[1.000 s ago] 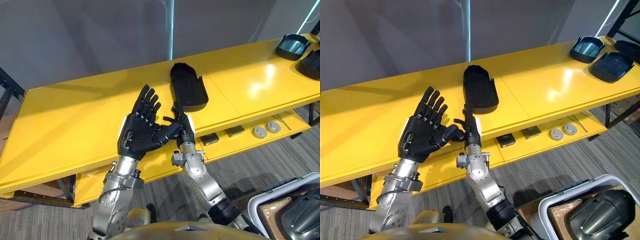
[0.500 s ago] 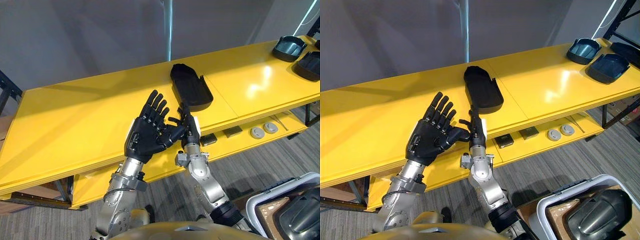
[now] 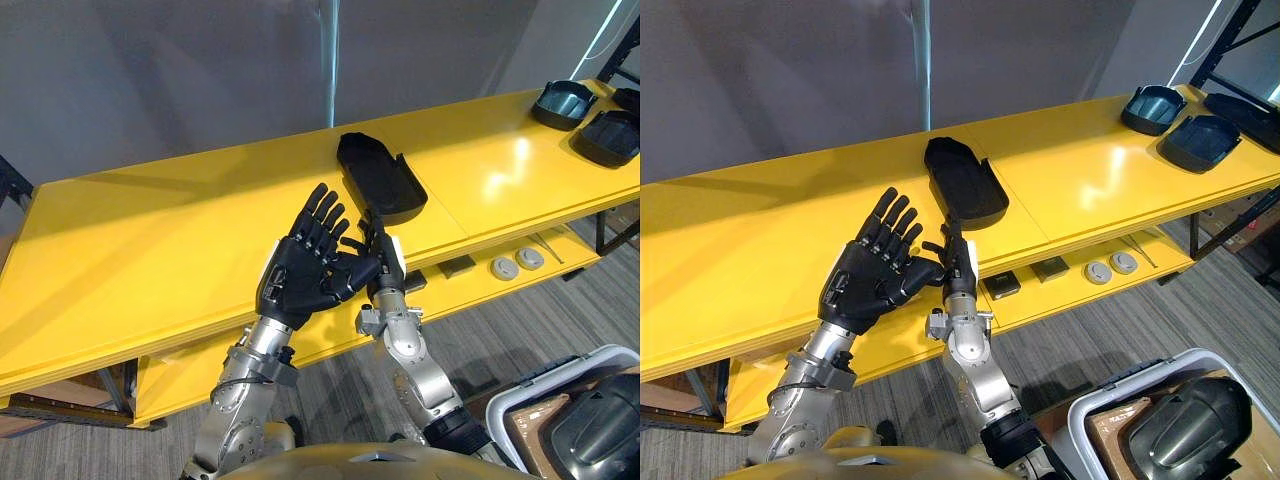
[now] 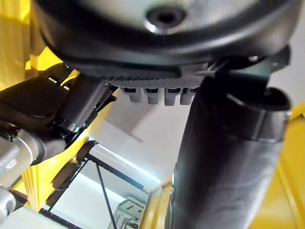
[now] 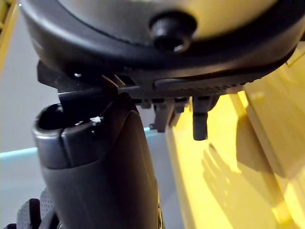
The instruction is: Walk over and take three plastic housings, then place them on the shelf
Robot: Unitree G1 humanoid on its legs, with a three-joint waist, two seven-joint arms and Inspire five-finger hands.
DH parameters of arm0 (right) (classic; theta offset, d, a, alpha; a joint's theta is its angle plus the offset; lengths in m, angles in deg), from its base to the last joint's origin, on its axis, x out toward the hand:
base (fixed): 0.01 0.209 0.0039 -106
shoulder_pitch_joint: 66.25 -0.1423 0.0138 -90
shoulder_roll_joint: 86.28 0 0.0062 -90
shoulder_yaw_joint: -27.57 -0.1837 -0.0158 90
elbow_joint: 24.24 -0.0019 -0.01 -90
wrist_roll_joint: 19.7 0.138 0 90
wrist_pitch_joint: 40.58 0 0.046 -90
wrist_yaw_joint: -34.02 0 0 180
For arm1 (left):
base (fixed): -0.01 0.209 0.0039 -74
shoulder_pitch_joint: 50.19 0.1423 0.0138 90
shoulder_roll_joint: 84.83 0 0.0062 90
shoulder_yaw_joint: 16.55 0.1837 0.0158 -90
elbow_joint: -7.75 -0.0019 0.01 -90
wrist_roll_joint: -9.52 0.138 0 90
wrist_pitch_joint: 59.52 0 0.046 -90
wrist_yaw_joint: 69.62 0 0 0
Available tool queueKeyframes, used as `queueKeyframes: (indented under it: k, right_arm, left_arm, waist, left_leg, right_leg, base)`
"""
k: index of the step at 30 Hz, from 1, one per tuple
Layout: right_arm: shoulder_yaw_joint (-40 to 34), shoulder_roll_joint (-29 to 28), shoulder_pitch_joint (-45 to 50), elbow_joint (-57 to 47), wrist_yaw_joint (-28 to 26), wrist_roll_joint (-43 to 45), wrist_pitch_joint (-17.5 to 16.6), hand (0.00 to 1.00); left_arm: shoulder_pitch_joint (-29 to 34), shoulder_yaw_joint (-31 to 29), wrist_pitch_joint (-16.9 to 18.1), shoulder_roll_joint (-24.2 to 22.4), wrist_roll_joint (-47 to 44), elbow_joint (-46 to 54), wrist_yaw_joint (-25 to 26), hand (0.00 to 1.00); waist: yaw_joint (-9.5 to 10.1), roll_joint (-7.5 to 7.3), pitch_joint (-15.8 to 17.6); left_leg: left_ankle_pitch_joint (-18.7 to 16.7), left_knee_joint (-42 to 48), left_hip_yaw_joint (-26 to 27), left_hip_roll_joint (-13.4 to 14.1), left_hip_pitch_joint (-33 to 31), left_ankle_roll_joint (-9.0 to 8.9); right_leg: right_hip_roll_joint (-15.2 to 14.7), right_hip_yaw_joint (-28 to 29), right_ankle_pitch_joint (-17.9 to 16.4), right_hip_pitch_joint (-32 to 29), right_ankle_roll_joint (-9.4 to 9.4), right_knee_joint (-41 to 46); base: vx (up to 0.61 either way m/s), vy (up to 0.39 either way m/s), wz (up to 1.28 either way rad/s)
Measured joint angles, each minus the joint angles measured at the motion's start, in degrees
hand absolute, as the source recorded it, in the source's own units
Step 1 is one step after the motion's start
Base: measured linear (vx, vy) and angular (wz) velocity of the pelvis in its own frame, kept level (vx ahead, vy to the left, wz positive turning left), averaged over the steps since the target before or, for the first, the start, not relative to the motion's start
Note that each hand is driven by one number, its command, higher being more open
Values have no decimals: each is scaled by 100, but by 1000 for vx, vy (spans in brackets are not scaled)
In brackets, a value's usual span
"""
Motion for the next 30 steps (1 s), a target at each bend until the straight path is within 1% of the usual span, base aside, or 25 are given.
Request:
queueKeyframes:
  k: [2,5,6,9,11,13,14,16,17,18,20,21,22,23,24,25,26,27,28,30]
  right_arm:
    - [3,16,6,0,-199,48,-17,100]
    - [12,110,75,-68,-930,549,-77,100]
    - [7,115,131,-122,-1044,602,-77,100]
    - [-32,137,537,-508,-1538,996,-83,100]
    - [-130,219,883,-899,-1960,1293,-106,100]
    - [-258,297,1068,-1207,-2126,1453,-369,100]
    - [-430,298,1143,-1451,-2158,1452,-556,100]
    - [-716,275,1141,-1690,-2140,1438,-758,100]
    - [-982,262,1146,-1834,-2086,1435,-906,100]
    - [-1240,209,1162,-1916,-2005,1430,-1028,100]
    - [-1586,118,1370,-2088,-1745,1401,-1136,100]
    - [-1680,95,1446,-2099,-1668,1382,-1136,100]
    - [-1837,57,1661,-2107,-1522,1363,-1136,100]
    - [-1906,45,1788,-2106,-1453,1358,-1134,100]
    - [-2015,40,2136,-2106,-1306,1338,-1111,100]
    - [-2065,43,2265,-2106,-1269,1335,-1092,100]
    - [-2149,43,2439,-2106,-1216,1331,-1045,100]
    - [-2371,49,2681,-2105,-1193,1329,-1013,100]
    - [-2487,55,2759,-2105,-1196,1329,-1013,100]
    - [-3039,64,2930,-2105,-1203,1333,-1019,100]
  left_arm:
    - [0,-10,0,0,0,0,15,100]
    - [-1,-63,2,-3,0,3,105,100]
    - [-1,-77,3,-4,1,13,101,100]
    - [0,-171,43,-22,3,66,64,100]
    - [1,-367,45,-21,4,65,79,100]
    - [3,-511,46,-24,1,65,130,100]
    - [3,-643,46,-26,0,65,145,100]
    - [4,-720,46,-25,-6,65,176,100]
    - [4,-746,58,-25,-32,65,177,100]
    - [0,-732,64,-28,-87,67,165,100]
    - [-62,-599,62,-28,-112,67,130,100]
    - [-77,-553,62,-29,-112,68,107,100]
    - [-148,-420,40,-27,-110,67,102,100]
    - [-210,-339,34,-28,-110,67,102,100]
    - [-386,-144,32,-31,-110,66,102,100]
    - [-465,-80,32,-32,-110,65,103,100]
    - [-575,-16,35,-31,-111,59,106,100]
    - [-776,62,41,-30,-110,-9,140,100]
    - [-864,94,63,-29,-107,-51,192,100]
    - [-1261,233,306,-13,-100,-443,446,100]
  waist:
    - [-24,-1,1]
    - [-103,-20,-5]
    - [-106,-28,-10]
    - [-106,-100,-58]
    - [-122,-144,-84]
    - [-143,-146,-86]
    - [-150,-147,-84]
    - [-158,-154,-84]
    - [-190,-164,-85]
    - [-264,-180,-100]
    - [-359,-213,-123]
    - [-414,-225,-130]
    - [-509,-245,-149]
    - [-553,-246,-149]
    - [-653,-242,-152]
    - [-706,-238,-149]
    - [-804,-236,-149]
    - [-978,-224,-146]
    - [-1065,-219,-143]
    - [-1395,-168,-120]
  left_leg:
    - [0,-1,1,2,0,0]
    - [0,-21,2,7,2,-1]
    - [0,-37,5,7,7,-1]
    - [-5,-61,16,24,12,-11]
    - [-17,-60,25,35,18,-30]
    - [-21,-61,61,35,26,-35]
    - [-33,-62,101,40,45,-42]
    - [-74,-58,208,63,121,-47]
    - [-124,-49,287,80,204,-64]
    - [-196,-14,372,115,248,-65]
    - [-333,110,550,199,266,-87]
    - [-376,158,609,230,265,-89]
    - [-437,235,733,288,276,-110]
    - [-487,289,815,334,283,-119]
    - [-606,433,1042,440,326,-155]
    - [-647,477,1156,490,354,-162]
    - [-705,538,1337,554,412,-186]
    - [-791,595,1643,653,516,-217]
    - [-828,611,1779,691,573,-245]
    - [-959,656,2231,819,693,-299]
  right_leg:
    - [2,2,0,0,0,-4]
    - [14,11,0,-1,-1,-16]
    - [17,15,0,-2,-1,-23]
    - [54,33,5,13,-1,-105]
    - [69,42,27,13,32,-110]
    - [69,68,30,10,36,-129]
    - [72,121,39,8,43,-145]
    - [81,215,50,23,39,-158]
    - [93,302,56,76,38,-192]
    - [107,372,53,92,34,-197]
    - [154,578,40,39,12,-203]
    - [171,646,41,17,12,-201]
    - [205,771,47,-27,14,-201]
    - [234,853,61,-44,16,-206]
    - [308,1112,112,-119,45,-210]
    - [343,1233,130,-148,42,-218]
    - [392,1426,168,-209,43,-223]
    - [483,1758,253,-246,37,-281]
    - [518,1894,299,-261,33,-327]
    - [629,2329,485,-343,41,-513]
  base:
    - [0,0,0]
    - [0,0,0]
    - [0,0,0]
    - [12,-7,-1]
    - [42,-18,-3]
    - [31,-2,-9]
    - [20,9,-19]
    - [8,13,-29]
    - [-5,20,-37]
    - [-9,25,-41]
    - [-10,28,-47]
    - [2,30,-56]
    - [10,23,-47]
    - [28,42,-79]
    - [33,39,-75]
    - [35,43,-97]
    - [36,44,-111]
    - [40,39,-119]
    - [37,44,-134]
    - [4,29,-108]
